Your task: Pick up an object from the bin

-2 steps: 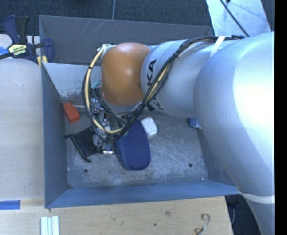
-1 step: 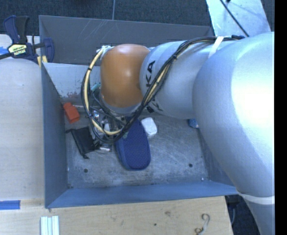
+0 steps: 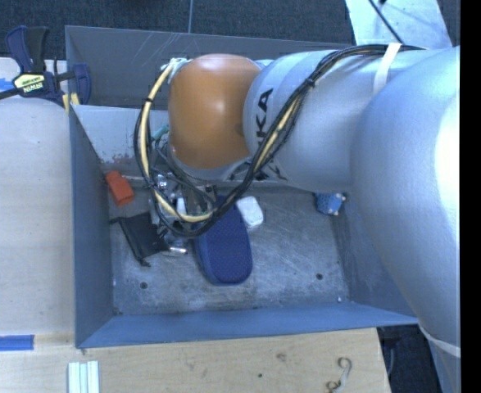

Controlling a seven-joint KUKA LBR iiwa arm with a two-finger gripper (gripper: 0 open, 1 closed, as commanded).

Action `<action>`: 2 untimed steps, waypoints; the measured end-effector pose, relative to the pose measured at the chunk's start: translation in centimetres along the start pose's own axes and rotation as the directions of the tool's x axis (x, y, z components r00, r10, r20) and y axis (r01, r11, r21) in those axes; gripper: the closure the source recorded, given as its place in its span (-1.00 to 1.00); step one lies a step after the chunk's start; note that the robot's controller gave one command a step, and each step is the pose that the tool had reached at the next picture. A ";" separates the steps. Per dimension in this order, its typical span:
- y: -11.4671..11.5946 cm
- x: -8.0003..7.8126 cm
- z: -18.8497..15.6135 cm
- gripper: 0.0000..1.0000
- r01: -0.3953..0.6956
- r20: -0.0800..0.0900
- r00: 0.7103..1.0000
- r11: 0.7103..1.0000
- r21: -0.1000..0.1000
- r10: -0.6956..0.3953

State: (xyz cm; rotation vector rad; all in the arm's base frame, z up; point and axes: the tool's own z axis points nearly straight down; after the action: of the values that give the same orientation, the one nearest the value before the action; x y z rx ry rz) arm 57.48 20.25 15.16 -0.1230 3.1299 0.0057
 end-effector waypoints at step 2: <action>2.7 4.8 0.2 -1.00 0.068 -0.008 0.998 0.998 0.002 -0.068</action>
Offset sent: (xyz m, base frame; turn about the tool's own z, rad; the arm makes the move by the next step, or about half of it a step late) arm -0.0502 0.0232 -0.0027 -0.0687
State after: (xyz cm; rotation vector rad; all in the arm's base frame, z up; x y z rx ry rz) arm 52.53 22.53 14.90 -0.2299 3.1317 0.0010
